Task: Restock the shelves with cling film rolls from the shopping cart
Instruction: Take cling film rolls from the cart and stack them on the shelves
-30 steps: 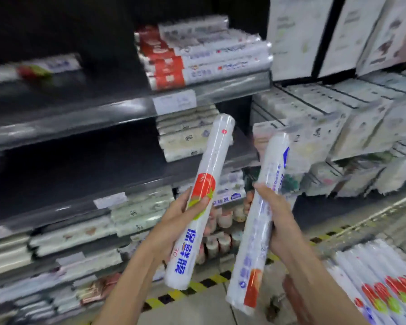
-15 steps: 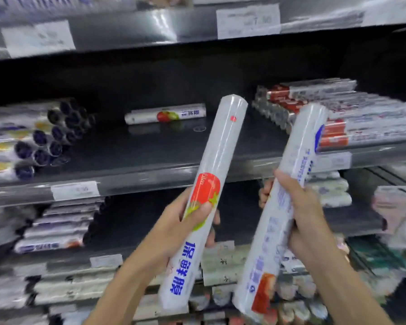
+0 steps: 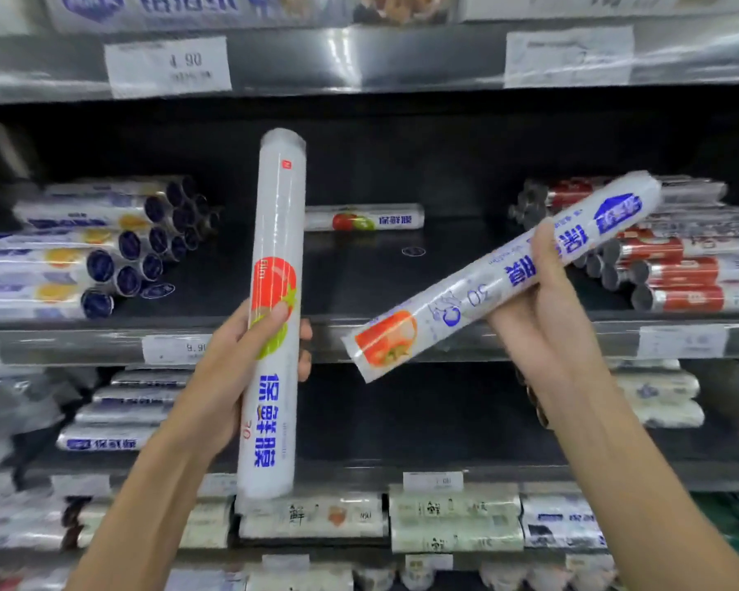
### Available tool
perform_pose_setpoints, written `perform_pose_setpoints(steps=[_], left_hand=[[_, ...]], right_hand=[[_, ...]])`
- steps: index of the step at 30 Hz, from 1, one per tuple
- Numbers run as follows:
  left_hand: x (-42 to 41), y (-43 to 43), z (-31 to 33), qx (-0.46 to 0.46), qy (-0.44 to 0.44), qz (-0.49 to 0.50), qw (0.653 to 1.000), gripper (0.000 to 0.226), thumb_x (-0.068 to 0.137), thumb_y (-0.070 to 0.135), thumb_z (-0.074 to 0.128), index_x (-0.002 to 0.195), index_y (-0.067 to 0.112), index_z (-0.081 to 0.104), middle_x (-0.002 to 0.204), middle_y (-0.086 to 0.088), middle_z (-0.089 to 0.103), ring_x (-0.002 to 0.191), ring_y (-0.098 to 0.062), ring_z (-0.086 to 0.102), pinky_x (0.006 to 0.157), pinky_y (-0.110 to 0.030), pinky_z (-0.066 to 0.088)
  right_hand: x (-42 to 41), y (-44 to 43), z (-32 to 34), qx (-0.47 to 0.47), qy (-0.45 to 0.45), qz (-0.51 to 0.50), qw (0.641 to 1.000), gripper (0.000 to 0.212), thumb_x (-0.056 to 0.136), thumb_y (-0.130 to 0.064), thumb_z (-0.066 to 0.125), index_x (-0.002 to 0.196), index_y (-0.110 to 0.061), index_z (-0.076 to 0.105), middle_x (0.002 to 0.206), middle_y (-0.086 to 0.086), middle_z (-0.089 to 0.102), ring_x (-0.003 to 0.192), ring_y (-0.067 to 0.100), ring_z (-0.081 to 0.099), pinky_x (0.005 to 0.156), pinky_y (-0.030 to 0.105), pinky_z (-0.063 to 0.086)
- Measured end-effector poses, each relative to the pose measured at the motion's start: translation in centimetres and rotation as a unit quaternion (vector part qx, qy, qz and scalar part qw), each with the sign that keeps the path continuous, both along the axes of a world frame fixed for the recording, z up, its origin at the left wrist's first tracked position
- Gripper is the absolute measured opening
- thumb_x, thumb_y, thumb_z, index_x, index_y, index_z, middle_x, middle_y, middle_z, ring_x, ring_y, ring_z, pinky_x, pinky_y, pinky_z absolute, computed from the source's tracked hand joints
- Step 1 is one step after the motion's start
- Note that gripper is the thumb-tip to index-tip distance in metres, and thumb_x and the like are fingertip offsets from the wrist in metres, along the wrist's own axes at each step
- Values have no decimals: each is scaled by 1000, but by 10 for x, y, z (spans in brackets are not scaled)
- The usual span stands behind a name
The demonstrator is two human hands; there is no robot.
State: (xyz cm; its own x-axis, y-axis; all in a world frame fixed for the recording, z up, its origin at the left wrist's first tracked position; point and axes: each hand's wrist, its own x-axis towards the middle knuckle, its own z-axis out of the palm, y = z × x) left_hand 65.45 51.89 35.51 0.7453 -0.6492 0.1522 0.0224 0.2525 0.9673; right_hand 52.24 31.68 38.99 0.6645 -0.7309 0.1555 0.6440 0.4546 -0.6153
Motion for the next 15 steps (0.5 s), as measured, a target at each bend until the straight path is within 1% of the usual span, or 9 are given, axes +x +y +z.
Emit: perform_pose_setpoints(steps=[3,4,5,6,7,9,12,13,15], left_hand=[[6,-3,1,-19,29,-2,999,28,77,31,59,99,15,57,80,-10,63,56,-22,57,52,-29,52],[7,-5,2,-22,35,-8,999,30,77,29,58,103,13,56,81,-10,63,58,-23,58,54,-30,53],[8,-6,2,-24,35,-14,999,33,78,28,57,106,11,55,83,-10,63,60,-23,60,57,-31,54],[9,-8,3,-27,33,-23,999,36,79,27,57,109,8,54,84,-10,64,63,-23,62,59,-33,55],[10,-10,4,-33,31,-33,998,39,80,25,56,112,4,54,86,-11,65,67,-24,63,61,-34,56],[11,-14,4,-38,31,-45,998,44,82,23,56,117,-3,53,92,-13,69,75,-25,67,67,-34,57],[14,-21,8,-54,37,-62,996,51,81,26,62,122,-2,52,111,-16,67,96,-29,67,77,-38,57],[16,-23,10,-61,37,-66,995,58,77,29,70,123,-2,52,115,-17,66,102,-31,66,79,-40,57],[18,-28,11,-67,45,-75,994,80,61,37,85,124,-1,53,117,-18,64,108,-35,63,82,-43,56]], right_hand=[[9,-1,4,23,7,-18,1000,42,77,-37,66,108,-11,56,112,7,65,104,19,66,90,46,53],[9,-2,4,20,8,-29,999,42,76,-37,67,107,-12,56,113,7,64,106,21,65,90,46,53],[8,-4,4,11,5,-37,999,35,78,-37,66,103,-14,56,107,6,64,105,20,65,90,44,53],[6,-7,4,3,-1,-43,999,25,82,-34,64,97,-16,55,95,3,63,97,18,66,88,40,54],[4,-10,4,0,-5,-46,999,18,86,-31,62,91,-17,52,82,0,60,85,15,65,84,35,55],[-3,-15,2,7,11,-48,999,15,87,-27,60,88,-18,48,66,-2,57,66,12,61,72,28,56],[-13,-21,-5,21,78,-50,995,17,82,-28,63,88,-15,54,65,-1,61,60,11,64,61,23,55],[-17,-23,-7,15,102,-53,993,19,79,-29,64,87,-14,56,66,0,62,58,10,64,59,22,55],[-25,-26,-12,-13,146,-49,988,25,71,-30,66,86,-12,56,67,1,63,56,10,64,55,21,55]])
